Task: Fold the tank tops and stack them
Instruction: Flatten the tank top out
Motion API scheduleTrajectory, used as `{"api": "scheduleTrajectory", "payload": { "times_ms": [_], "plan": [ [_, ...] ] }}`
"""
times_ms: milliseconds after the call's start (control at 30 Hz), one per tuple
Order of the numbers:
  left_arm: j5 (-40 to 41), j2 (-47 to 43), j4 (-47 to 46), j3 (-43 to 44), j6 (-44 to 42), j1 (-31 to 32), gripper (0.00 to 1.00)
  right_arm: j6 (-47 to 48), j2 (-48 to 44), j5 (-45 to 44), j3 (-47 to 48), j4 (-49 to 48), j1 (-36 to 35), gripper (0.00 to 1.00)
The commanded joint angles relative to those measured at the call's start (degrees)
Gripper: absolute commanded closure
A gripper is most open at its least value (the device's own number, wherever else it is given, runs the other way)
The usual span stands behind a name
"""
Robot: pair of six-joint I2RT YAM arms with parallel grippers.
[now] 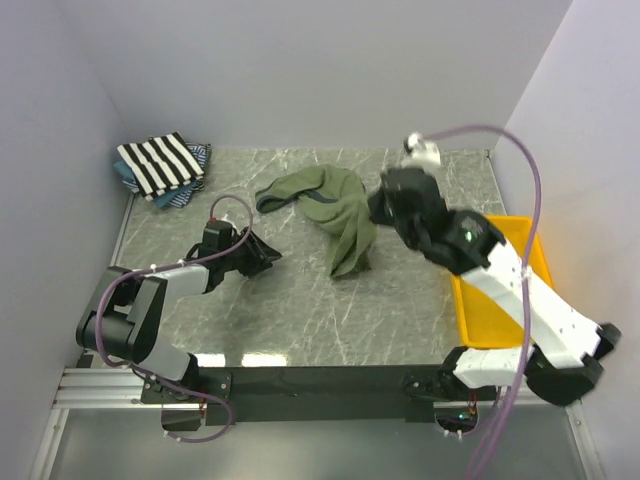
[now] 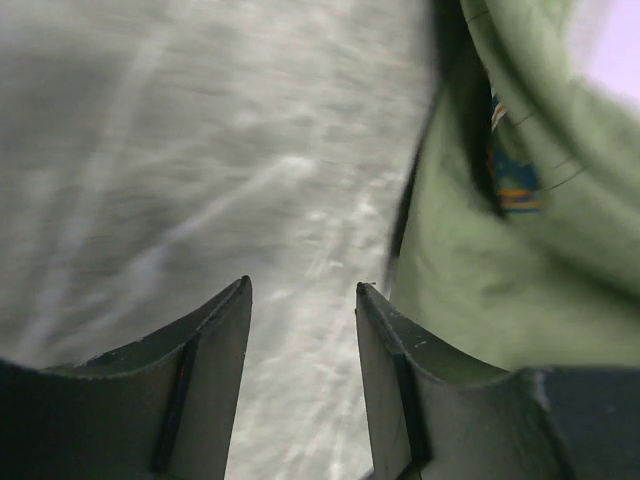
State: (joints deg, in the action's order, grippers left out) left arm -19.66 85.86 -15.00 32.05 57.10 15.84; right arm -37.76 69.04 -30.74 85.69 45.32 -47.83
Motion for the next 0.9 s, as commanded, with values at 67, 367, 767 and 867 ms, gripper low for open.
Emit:
{"api": "scheduleTrajectory", "payload": {
  "times_ms": [67, 367, 767, 867],
  "plan": [
    [-5.3, -0.3, -10.4, -0.1, 4.2, 4.6, 0.49, 14.9, 14.7, -4.3, 26.3, 4.9, 1.1, 1.00],
    [-7.0, 3.9, -28.5, -3.2, 8.8, 11.8, 0.50, 18.7, 28.7, -4.1, 48.4, 10.5, 1.9, 1.00],
    [5.1, 8.2, -25.5, 2.7, 2.1, 24.6, 0.48, 25.4, 29.1, -5.4, 53.2, -0.2, 4.1, 1.00],
    [8.6, 10.5, -24.9, 5.3, 1.2, 26.4, 0.39, 27.3, 28.0, -5.6, 53.5, -3.5, 4.2, 1.00]
  ]
}}
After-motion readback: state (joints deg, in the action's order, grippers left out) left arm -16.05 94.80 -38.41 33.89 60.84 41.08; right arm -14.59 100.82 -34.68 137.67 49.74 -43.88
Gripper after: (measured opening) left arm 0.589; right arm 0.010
